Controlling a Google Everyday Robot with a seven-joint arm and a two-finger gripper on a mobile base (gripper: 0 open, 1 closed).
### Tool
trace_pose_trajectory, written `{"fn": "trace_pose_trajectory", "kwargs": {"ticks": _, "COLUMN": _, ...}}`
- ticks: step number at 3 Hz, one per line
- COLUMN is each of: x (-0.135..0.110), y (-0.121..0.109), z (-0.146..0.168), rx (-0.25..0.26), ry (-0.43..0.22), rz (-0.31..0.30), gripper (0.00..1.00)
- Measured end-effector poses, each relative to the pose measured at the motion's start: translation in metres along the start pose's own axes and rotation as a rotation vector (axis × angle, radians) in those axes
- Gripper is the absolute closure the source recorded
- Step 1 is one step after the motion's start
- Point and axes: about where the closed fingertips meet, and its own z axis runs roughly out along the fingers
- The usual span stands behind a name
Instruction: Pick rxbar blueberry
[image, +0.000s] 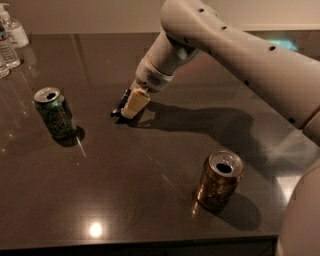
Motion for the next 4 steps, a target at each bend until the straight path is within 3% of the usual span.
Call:
{"fn": "trace_pose_trajectory", "kwargs": {"ticks": 1, "x": -0.007, "y": 0.012, "z": -0.030, "rx": 0.000, "ry": -0.025, "rz": 0.002, "gripper": 1.00}}
{"fn": "trace_pose_trajectory", "kwargs": {"ticks": 2, "x": -0.016, "y": 0.020, "z": -0.071, "rx": 0.008, "ry": -0.064, "rz": 0.013, "gripper": 1.00}}
{"fn": "trace_pose_trajectory", "kwargs": {"ticks": 3, "x": -0.035, "y": 0.032, "z": -0.142, "rx": 0.019, "ry": -0.146, "rz": -0.019, "gripper": 1.00}}
{"fn": "trace_pose_trajectory", "kwargs": {"ticks": 4, "x": -0.036, "y": 0.032, "z": -0.143, "rx": 0.020, "ry": -0.149, "rz": -0.020, "gripper": 1.00}}
